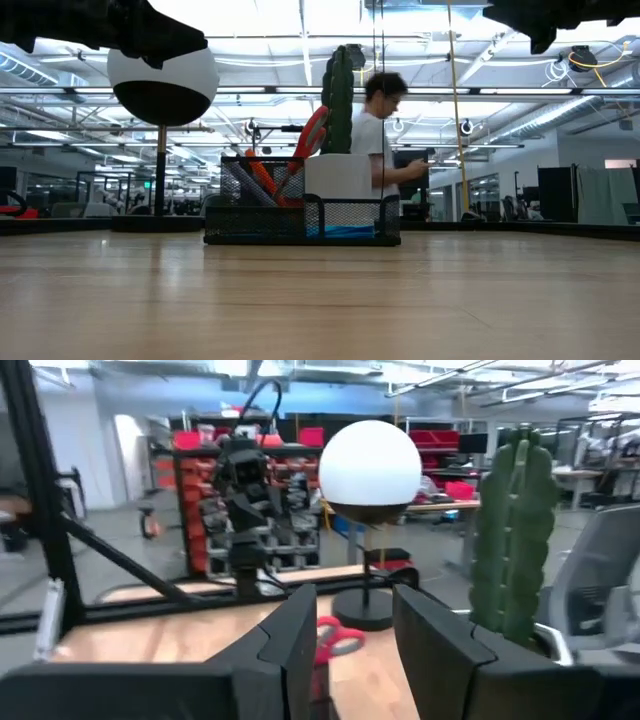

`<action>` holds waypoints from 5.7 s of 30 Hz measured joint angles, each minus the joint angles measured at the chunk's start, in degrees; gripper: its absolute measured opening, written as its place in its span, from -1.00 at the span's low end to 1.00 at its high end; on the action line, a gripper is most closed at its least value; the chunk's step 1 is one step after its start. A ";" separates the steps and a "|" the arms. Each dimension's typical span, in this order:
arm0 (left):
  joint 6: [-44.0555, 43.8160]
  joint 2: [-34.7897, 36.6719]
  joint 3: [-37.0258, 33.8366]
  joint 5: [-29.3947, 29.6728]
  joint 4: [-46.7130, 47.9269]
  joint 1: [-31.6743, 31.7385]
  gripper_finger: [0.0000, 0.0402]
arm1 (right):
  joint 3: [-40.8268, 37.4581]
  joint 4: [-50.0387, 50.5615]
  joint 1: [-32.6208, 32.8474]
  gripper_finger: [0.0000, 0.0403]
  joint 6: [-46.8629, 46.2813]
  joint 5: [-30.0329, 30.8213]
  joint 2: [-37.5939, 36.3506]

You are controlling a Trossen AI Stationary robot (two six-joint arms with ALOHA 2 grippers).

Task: Pick and place office supplies into organizer
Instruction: Return to Home Position

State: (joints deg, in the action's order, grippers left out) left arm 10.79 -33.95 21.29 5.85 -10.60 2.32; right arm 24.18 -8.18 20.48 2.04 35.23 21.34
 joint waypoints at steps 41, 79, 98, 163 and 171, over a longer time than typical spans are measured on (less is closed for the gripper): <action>-2.11 10.76 -12.25 -0.32 -10.60 4.31 -0.36 | -15.47 -16.04 4.91 -0.38 9.11 -0.87 -21.23; 1.73 20.63 -20.73 -1.27 -4.26 7.03 -0.36 | -23.25 -9.32 4.91 -0.39 13.21 -0.79 -21.16; 4.55 20.11 -20.58 6.34 7.99 7.02 -0.36 | -23.31 3.79 4.91 -0.38 14.15 8.07 -20.39; -0.76 20.09 -20.71 10.78 5.67 7.03 -0.36 | -23.31 2.42 4.91 -0.40 13.68 8.23 -19.65; -0.76 20.09 -20.71 10.75 5.65 7.03 -0.36 | -23.31 2.42 4.90 -0.38 13.68 8.23 -19.67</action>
State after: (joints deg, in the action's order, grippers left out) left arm 10.02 -13.87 0.58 16.60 -4.95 9.34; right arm 0.86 -5.76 25.38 15.73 43.46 1.67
